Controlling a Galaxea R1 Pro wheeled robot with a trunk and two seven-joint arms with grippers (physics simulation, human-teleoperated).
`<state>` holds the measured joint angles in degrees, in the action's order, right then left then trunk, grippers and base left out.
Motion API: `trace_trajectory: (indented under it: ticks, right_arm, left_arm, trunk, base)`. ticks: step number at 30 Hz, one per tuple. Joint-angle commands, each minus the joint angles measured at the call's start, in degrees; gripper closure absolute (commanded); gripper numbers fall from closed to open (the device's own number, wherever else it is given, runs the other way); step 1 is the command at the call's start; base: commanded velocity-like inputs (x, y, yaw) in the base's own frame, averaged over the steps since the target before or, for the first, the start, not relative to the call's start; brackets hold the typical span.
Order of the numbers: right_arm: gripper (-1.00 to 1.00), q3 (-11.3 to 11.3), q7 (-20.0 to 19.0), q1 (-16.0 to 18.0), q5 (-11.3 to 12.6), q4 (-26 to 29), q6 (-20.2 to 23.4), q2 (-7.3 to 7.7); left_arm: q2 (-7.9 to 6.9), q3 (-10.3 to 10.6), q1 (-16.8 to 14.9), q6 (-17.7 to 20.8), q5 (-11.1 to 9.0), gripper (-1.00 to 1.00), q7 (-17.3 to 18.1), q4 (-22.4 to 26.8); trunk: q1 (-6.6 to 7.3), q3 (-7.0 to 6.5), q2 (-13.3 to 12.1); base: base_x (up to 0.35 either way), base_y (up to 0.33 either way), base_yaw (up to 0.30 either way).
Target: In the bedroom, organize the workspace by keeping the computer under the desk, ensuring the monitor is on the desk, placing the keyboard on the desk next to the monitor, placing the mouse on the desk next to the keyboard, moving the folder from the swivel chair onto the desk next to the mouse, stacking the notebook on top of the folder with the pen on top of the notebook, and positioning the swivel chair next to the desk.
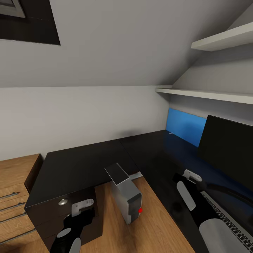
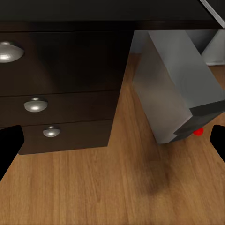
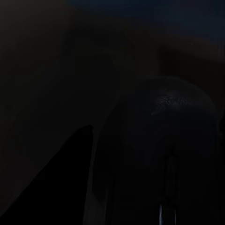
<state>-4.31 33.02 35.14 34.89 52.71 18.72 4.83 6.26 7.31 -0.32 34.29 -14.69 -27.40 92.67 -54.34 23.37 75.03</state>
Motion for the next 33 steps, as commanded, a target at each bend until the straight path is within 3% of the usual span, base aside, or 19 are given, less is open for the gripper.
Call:
trace_trajectory:
  ticks: [1, 4, 6, 11, 18, 33]
  right_arm:
    - [1.0, -0.6, 0.4, 0.0, -0.1, -0.1, 0.2, 0.09]
    - [1.0, -1.4, 0.5, 0.1, -2.8, -1.3, 0.2, 0.08]
    - [1.0, -1.9, 0.5, 0.1, -8.1, -3.8, 0.1, 0.0]
    - [1.0, -2.1, 0.5, 0.4, -14.8, -9.8, -4.7, 0.0]
    - [1.0, -2.1, 0.2, 3.2, -16.5, -18.9, -10.3, 0.19]
    - [1.0, -2.1, -0.9, 3.7, -18.3, -20.0, -11.2, 0.1]
  left_arm:
    - [0.03, 0.2, 0.0, 0.1, -0.6, -1.0, -0.5, 0.1]
    - [0.13, 0.8, 0.0, 0.0, -0.6, -1.0, -0.6, 0.1]
    - [0.21, 2.2, 0.0, -0.1, -0.5, -1.0, -0.6, 0.1]
    - [0.32, 3.2, 0.0, -0.1, -0.6, -1.0, -0.6, 0.1]
    - [0.33, 3.8, 0.0, -0.1, -0.5, -1.0, -0.6, 0.1]
    - [-0.02, 4.4, 0.0, 0.2, -0.5, -1.0, -0.6, 0.0]
  trunk:
    - [0.0, 0.06, 0.0]
    - [0.0, 0.06, 0.0]
    - [0.0, 0.06, 0.0]
    - [-0.44, 0.42, 0.8]
    - [-1.98, 1.68, 3.7]
    - [-2.2, 1.86, 4.1]
  base:
    - [0.0, 0.0, 0.0]
    - [0.0, 0.0, 0.0]
    - [0.0, 0.0, 0.0]
    - [0.0, 0.0, 0.0]
    - [0.0, 0.0, 0.0]
    - [0.035, 0.0, 0.0]
